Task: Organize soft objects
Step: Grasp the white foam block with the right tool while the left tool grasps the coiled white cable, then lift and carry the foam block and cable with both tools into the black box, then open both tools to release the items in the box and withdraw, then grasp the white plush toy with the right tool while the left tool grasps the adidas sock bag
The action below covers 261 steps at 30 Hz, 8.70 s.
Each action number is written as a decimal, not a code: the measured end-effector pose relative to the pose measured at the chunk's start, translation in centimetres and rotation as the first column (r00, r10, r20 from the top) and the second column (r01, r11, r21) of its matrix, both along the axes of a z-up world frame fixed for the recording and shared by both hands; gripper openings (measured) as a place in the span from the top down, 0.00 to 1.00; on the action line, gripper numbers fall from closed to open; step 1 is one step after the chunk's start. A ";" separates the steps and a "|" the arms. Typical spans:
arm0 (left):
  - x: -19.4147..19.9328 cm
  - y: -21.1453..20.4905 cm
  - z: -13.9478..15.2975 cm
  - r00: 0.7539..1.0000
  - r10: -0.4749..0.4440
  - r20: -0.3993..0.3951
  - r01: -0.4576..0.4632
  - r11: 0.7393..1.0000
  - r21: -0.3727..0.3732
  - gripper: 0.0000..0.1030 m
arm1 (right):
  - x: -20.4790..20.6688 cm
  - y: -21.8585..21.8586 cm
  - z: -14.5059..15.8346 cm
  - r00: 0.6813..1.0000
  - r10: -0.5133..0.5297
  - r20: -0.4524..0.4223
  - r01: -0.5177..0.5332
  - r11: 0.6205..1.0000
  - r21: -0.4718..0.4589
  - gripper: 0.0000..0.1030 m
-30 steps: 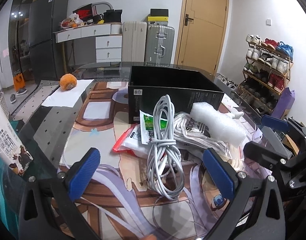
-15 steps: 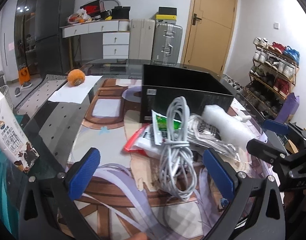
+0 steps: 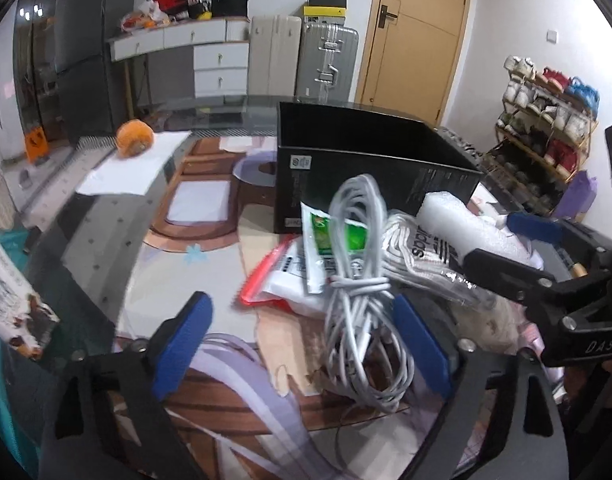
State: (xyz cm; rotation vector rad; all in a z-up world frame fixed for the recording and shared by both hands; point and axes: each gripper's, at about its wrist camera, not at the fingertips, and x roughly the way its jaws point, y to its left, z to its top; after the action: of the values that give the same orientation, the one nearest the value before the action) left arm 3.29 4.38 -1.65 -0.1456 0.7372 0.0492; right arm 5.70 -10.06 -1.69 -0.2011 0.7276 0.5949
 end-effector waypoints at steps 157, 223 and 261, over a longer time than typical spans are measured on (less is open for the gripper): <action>6.0 1.4 3.7 0.997 -0.046 0.067 0.044 0.998 0.037 0.00 | 2.6 -4.5 2.2 0.998 -0.008 0.065 0.010 0.999 -0.034 0.00; 5.7 -2.3 2.6 0.982 -0.184 -0.048 0.186 0.981 0.045 0.00 | 4.5 -3.2 -1.9 0.979 0.173 -0.110 -0.191 0.963 -0.191 0.66; 6.1 -6.4 3.1 0.955 -0.225 -0.193 0.218 0.974 -0.058 0.00 | 2.7 -9.1 0.8 0.998 0.057 -0.028 -0.061 0.989 -0.133 0.66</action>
State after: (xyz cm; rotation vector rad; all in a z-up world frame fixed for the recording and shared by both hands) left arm 9.41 -2.04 1.47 -0.0927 0.9508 -0.1661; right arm 8.36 -19.17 -0.86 -0.3409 0.7876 0.6063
